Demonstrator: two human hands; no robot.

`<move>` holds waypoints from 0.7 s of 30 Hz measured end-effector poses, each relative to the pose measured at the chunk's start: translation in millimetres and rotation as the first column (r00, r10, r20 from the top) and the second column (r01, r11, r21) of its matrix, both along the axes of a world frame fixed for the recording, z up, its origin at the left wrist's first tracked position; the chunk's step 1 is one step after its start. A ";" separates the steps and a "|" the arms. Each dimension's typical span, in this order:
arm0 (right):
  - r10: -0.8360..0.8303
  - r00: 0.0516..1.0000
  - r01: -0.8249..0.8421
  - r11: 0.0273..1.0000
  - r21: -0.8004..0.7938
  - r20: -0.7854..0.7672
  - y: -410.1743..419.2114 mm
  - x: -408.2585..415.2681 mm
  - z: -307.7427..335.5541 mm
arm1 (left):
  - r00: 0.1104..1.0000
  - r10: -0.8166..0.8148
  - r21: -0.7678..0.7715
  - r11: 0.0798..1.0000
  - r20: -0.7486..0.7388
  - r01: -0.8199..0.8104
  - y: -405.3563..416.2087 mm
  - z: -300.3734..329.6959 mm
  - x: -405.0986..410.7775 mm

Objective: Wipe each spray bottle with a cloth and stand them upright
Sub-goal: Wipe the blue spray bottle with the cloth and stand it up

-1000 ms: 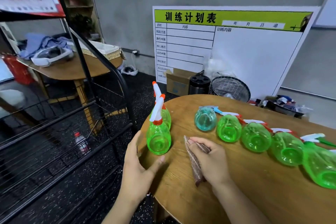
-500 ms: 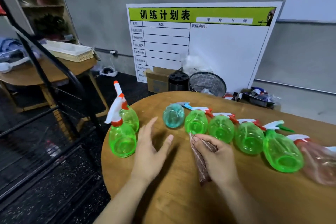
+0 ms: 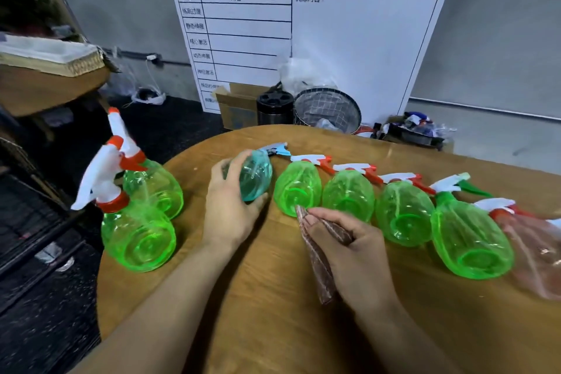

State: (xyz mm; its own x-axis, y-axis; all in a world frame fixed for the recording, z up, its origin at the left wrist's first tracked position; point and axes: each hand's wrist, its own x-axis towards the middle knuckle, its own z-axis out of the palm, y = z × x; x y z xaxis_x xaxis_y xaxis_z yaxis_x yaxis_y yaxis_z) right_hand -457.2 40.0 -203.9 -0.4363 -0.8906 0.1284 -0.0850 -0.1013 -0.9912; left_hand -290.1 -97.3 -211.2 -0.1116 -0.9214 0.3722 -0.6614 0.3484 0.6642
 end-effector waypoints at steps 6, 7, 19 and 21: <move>0.007 0.994 -0.007 1.000 -0.002 0.110 25.5 9.7 24.3 | 0.984 -0.025 -0.088 0.996 -0.176 0.010 47.3 18.1 25.2; 0.008 0.990 -0.007 1.000 -0.006 0.139 34.9 12.5 33.8 | 0.973 -0.047 -0.095 0.995 -0.224 0.026 60.5 26.8 29.2; -0.075 0.992 0.090 0.984 -0.152 0.099 217.0 68.8 126.8 | 0.446 -0.118 0.051 0.936 -0.887 0.349 300.8 131.7 49.3; -0.095 0.991 0.112 0.971 -0.209 0.091 246.4 77.6 138.3 | 0.454 -0.171 0.048 0.901 -0.874 0.432 333.3 139.3 56.9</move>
